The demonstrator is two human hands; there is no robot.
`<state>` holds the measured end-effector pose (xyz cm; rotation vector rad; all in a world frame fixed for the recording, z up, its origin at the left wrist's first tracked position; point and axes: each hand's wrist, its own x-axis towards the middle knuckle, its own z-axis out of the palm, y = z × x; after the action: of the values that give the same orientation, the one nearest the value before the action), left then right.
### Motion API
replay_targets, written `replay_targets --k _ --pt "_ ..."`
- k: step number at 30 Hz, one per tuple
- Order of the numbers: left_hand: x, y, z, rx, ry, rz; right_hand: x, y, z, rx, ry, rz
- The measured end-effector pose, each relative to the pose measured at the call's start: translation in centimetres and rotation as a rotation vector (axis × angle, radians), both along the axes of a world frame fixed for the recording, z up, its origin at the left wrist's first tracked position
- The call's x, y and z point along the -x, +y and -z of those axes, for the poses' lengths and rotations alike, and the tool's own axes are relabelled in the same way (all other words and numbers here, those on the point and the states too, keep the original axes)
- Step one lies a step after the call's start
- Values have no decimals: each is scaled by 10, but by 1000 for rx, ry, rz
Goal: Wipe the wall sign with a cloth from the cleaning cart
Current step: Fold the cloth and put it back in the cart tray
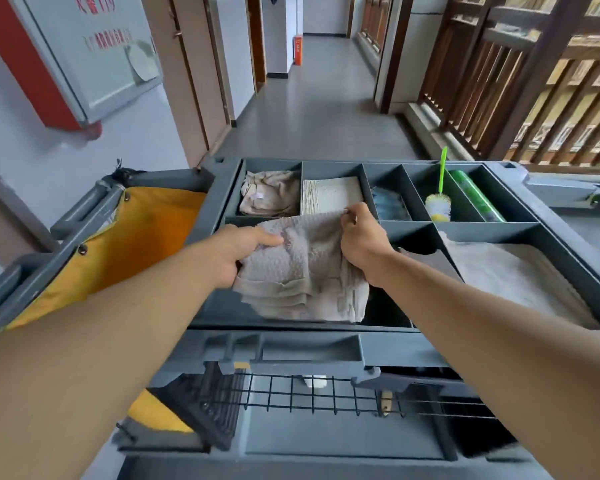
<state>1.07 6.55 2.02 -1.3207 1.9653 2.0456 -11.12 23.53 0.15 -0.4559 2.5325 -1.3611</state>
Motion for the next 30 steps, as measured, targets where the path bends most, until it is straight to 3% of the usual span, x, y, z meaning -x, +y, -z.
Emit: replay_targets --k 8,14,21,30 --pt "19 -2 51 208 169 -178 10 -18 38 -83 12 17" --pt "31 -8 63 419 216 -111 14 -24 47 -68 19 104" --pt "22 -10 78 618 45 -34 14 -19 54 -91 -60 182" --pt "10 1 65 892 -199 197 -10 -8 48 -294 63 146"
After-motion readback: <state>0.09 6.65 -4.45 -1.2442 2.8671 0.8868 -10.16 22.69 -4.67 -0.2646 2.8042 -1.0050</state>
